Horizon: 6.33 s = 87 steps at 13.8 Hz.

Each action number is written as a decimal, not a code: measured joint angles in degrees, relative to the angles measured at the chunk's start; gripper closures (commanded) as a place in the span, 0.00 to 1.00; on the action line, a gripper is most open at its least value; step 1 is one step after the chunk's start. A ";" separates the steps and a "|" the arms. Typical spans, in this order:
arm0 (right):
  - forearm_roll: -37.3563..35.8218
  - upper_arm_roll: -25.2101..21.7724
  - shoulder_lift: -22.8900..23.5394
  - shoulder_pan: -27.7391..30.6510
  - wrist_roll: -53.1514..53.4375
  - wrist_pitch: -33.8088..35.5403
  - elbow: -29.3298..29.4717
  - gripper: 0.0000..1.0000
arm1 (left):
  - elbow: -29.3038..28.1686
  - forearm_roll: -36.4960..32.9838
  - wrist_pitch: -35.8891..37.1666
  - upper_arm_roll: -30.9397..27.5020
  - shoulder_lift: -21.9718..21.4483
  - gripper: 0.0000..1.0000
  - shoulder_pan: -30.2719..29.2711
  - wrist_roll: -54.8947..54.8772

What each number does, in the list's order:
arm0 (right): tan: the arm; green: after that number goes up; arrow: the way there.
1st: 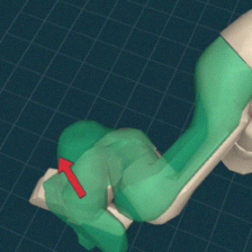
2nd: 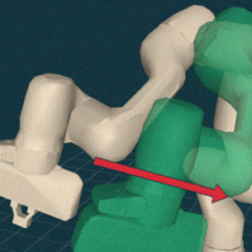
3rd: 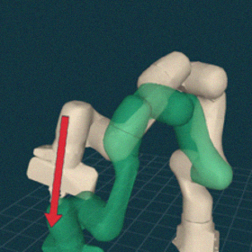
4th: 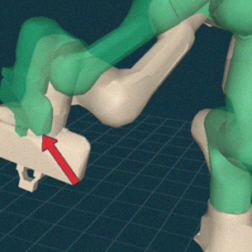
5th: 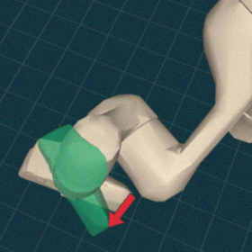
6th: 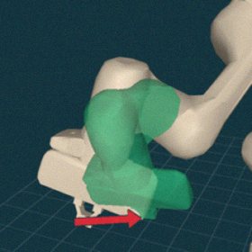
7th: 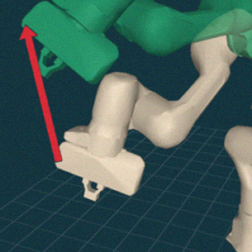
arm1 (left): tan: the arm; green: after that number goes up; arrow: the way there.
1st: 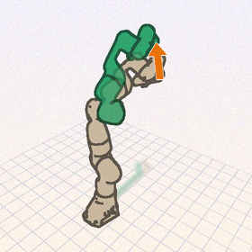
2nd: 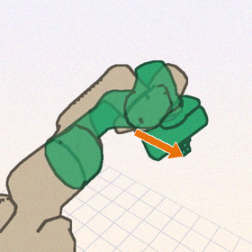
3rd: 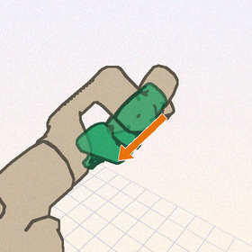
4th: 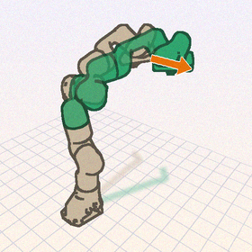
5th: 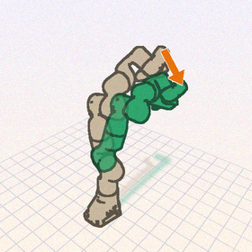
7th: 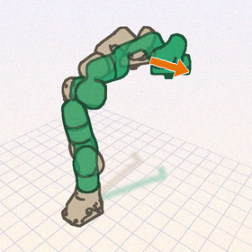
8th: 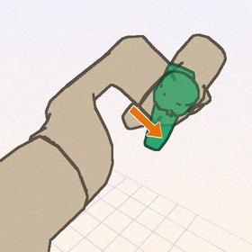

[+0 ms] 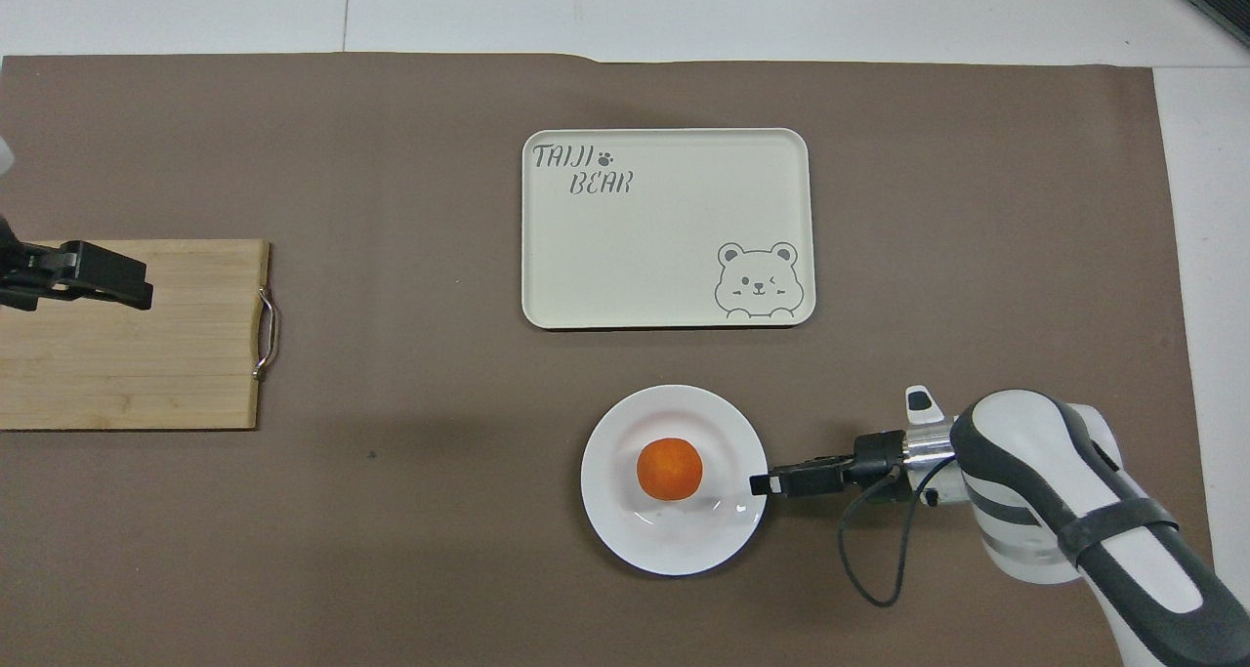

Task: Place orange and plate with both arms
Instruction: 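Close the right gripper on the plate rim, then slide the plate with the right gripper onto the bear tray, then adjust the plate on the tray and open the right gripper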

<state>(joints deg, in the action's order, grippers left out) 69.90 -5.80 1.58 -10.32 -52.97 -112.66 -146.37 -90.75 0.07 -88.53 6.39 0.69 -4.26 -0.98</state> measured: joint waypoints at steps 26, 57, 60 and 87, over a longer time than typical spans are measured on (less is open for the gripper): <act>4.89 0.00 0.00 -6.14 0.05 -7.24 -2.17 1.00 | 0.47 0.03 0.81 -6.41 -0.13 0.00 6.89 0.01; 7.32 -0.77 17.05 -2.87 25.85 -3.82 33.64 1.00 | 0.47 0.03 0.81 -6.42 -0.13 0.00 6.88 0.01; 7.32 -0.65 24.36 -2.95 25.96 -6.21 40.69 1.00 | 0.47 0.03 0.81 -6.42 -0.13 0.00 6.88 0.01; 2.21 -1.07 32.64 -1.79 28.18 -5.01 48.15 0.00 | 0.47 0.03 0.81 -6.42 -0.13 0.00 6.88 0.01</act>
<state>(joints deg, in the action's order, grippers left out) 72.11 -6.88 34.22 -12.10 -24.79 -117.67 -98.22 -90.28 0.11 -87.72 -0.03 0.56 2.62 -0.96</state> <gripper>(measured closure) 0.361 0.000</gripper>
